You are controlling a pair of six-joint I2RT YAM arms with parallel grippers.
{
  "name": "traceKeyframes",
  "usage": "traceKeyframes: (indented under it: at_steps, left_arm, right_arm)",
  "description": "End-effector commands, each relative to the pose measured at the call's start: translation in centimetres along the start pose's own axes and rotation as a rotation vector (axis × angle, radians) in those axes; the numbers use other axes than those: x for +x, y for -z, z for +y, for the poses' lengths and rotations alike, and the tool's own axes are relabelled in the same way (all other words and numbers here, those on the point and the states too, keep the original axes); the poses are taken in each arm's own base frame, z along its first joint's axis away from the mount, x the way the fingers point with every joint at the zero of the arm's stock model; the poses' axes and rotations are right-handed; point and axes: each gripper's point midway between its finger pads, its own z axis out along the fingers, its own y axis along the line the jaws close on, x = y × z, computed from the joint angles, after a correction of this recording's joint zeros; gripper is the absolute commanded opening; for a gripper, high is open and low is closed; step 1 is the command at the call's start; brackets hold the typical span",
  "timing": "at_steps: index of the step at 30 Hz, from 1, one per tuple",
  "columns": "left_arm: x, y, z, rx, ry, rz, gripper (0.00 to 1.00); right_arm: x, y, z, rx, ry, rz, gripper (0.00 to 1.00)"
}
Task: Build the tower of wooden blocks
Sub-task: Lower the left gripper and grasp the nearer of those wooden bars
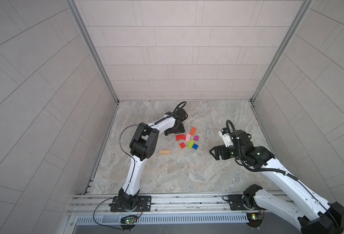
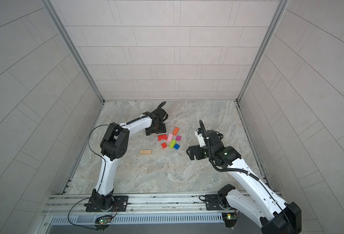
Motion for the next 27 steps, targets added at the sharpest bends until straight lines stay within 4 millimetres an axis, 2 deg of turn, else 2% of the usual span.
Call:
traceKeyframes:
  at_steps: [1,6,14,21,27]
  left_arm:
    - [0.4,-0.1,0.4,-0.037,-0.028,0.013,0.91]
    - [0.5,0.8,1.0,-0.045,-0.055,0.009,0.79]
    - [0.8,3.4,2.7,-0.059,-0.133,0.009,0.71]
    - [2.9,5.9,5.4,-0.074,-0.172,0.016,0.71]
    - [5.6,6.2,7.4,-0.050,-0.159,0.039,0.73]
  right_arm:
    - [-0.3,0.5,0.0,0.006,0.012,-0.013,0.99]
    - [-0.3,0.5,0.0,0.003,0.009,-0.015,0.99]
    - [-0.3,0.4,0.0,0.001,0.010,-0.014,0.99]
    - [-0.7,0.5,0.3,-0.009,0.011,-0.023,0.99]
    - [-1.2,0.6,0.6,-0.020,0.011,-0.026,0.99]
